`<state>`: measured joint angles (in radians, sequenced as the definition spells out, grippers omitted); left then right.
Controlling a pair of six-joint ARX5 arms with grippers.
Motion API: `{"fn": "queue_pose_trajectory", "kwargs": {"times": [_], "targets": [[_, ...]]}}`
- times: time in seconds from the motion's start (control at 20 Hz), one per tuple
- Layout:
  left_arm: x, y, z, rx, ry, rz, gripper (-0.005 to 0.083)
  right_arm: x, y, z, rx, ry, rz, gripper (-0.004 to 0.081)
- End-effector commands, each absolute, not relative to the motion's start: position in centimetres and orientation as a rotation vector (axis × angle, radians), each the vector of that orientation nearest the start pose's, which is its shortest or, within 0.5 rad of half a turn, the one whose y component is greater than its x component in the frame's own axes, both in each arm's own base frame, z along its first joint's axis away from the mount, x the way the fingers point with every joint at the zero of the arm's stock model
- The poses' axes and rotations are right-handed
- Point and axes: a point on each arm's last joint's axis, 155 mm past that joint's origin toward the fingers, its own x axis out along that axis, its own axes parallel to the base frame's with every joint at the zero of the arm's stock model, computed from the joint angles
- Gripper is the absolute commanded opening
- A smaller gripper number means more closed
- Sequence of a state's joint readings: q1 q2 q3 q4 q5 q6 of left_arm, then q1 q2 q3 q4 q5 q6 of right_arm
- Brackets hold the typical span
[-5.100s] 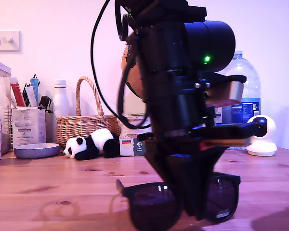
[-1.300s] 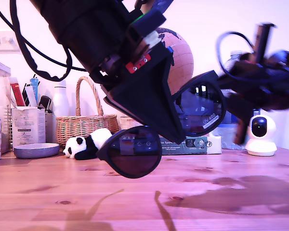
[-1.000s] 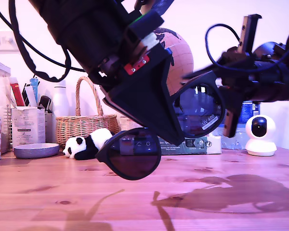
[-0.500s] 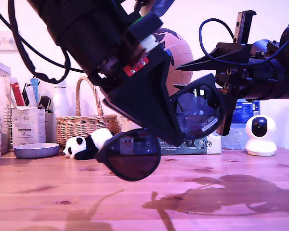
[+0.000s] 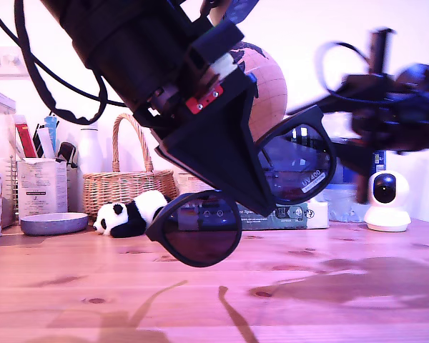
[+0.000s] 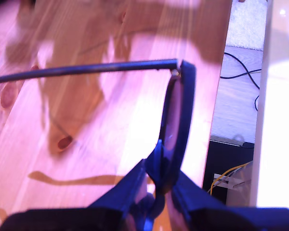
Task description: Pick up the sunglasses and close them, then place them back on the table
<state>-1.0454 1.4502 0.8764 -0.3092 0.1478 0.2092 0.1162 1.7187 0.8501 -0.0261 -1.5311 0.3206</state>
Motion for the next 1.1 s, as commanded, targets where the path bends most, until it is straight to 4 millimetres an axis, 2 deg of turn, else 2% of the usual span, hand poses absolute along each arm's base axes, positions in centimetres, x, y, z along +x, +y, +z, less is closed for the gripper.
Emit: {"fn": "queue_pose_trajectory", "kwargs": {"times": [0.0, 0.1, 0.25, 0.7, 1.05], "targets": [[16.7, -34.5, 7.8, 0.596, 0.746, -1.205, -0.0024, 28.6, 22.1, 16.0, 0.874, 1.009, 1.428, 0.0207], [16.9, -34.7, 8.1, 0.591, 0.728, -1.206, -0.0024, 28.6, 22.1, 15.9, 0.878, 1.015, 1.425, 0.0216], [17.2, -35.3, 8.6, 0.579, 0.697, -1.209, -0.0024, 27.7, 23.5, 15.6, 0.849, 1.043, 1.446, 0.0248], [17.8, -36.2, 9.7, 0.569, 0.625, -1.218, -0.0024, 26.5, 26.0, 14.2, 0.758, 1.08, 1.44, 0.0247], [17.9, -36.4, 10.3, 0.565, 0.598, -1.221, -0.0024, 25.2, 27.3, 12.1, 0.673, 1.135, 1.399, 0.0247]]}}
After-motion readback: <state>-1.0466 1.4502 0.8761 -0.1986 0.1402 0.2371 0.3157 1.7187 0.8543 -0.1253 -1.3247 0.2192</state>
